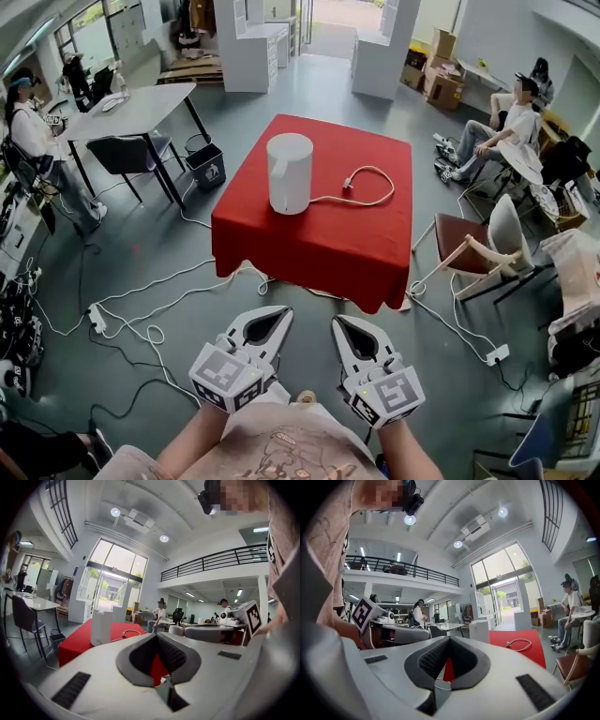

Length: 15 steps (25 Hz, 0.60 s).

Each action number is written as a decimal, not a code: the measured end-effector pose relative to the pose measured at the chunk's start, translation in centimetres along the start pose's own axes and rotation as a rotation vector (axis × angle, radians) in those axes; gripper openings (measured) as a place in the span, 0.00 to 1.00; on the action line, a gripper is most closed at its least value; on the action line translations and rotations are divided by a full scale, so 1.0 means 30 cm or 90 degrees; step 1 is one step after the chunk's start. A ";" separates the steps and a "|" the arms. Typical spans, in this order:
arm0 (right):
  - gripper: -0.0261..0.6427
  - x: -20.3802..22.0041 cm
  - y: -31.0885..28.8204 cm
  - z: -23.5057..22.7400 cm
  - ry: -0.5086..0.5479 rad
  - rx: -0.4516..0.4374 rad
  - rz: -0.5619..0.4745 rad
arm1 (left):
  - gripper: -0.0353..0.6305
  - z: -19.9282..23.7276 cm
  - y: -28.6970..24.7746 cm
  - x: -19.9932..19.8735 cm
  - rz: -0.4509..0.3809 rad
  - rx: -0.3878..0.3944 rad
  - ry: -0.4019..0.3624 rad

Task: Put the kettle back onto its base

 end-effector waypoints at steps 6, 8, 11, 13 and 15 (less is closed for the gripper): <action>0.05 -0.008 0.040 0.058 -0.010 0.030 -0.018 | 0.03 -0.022 0.056 -0.014 -0.008 0.009 -0.006; 0.05 -0.007 0.045 0.074 -0.015 0.044 -0.022 | 0.03 -0.021 0.076 -0.012 -0.009 0.016 -0.008; 0.05 0.002 0.050 0.102 -0.019 0.054 -0.026 | 0.03 -0.014 0.110 -0.005 -0.012 0.014 -0.011; 0.05 0.007 0.047 0.115 -0.015 0.054 -0.024 | 0.03 -0.009 0.123 -0.001 -0.014 0.014 -0.012; 0.05 0.016 0.044 0.124 -0.014 0.049 -0.016 | 0.03 -0.008 0.131 0.001 -0.017 0.018 -0.013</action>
Point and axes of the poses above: the fingertips, and each gripper's own axes: y backward along the fingers, z to its left, x out of its underside, the point moved 9 cm from there along y, backward along the fingers, and after that the axes turned 6 degrees about x, right-handed, at the moved point
